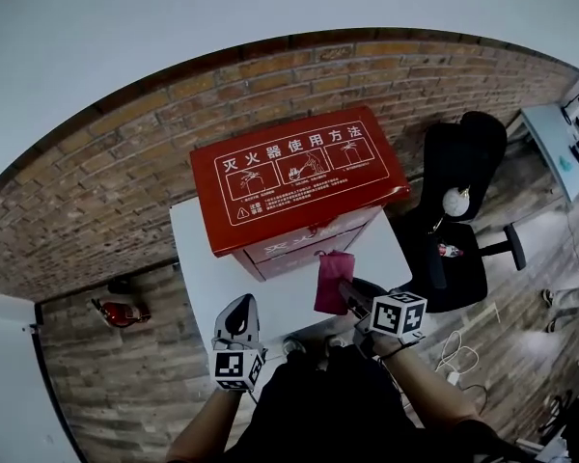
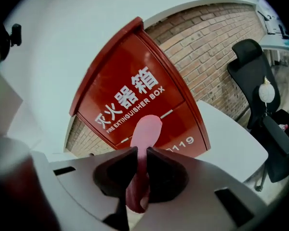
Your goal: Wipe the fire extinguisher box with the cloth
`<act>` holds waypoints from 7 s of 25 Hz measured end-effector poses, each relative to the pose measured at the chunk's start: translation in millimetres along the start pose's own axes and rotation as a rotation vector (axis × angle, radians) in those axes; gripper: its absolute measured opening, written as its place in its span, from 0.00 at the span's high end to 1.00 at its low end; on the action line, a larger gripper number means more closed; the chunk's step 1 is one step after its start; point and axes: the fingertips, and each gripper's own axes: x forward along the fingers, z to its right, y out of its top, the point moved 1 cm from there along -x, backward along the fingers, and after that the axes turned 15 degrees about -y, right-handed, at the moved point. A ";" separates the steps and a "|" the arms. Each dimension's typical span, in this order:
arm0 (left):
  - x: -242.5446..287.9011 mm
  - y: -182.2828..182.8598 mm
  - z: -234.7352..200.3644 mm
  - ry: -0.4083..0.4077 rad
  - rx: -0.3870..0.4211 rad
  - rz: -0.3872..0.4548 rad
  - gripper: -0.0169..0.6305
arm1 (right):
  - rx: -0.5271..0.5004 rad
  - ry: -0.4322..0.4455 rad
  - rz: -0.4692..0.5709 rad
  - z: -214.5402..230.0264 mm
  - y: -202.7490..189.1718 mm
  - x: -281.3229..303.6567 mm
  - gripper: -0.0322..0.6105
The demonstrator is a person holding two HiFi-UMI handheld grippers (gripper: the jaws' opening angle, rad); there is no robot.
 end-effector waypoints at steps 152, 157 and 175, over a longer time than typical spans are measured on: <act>-7.1 184.6 -38.1 -0.037 0.424 0.387 0.94 | -1.469 -0.532 0.108 -223.2 250.9 61.0 0.86; -7.1 185.1 -37.6 -0.034 0.432 0.389 0.94 | -1.480 -0.510 0.112 -231.6 246.4 63.6 0.86; -7.5 184.2 -37.5 -0.030 0.421 0.400 0.94 | -1.557 -0.422 0.143 -273.4 223.9 74.7 0.86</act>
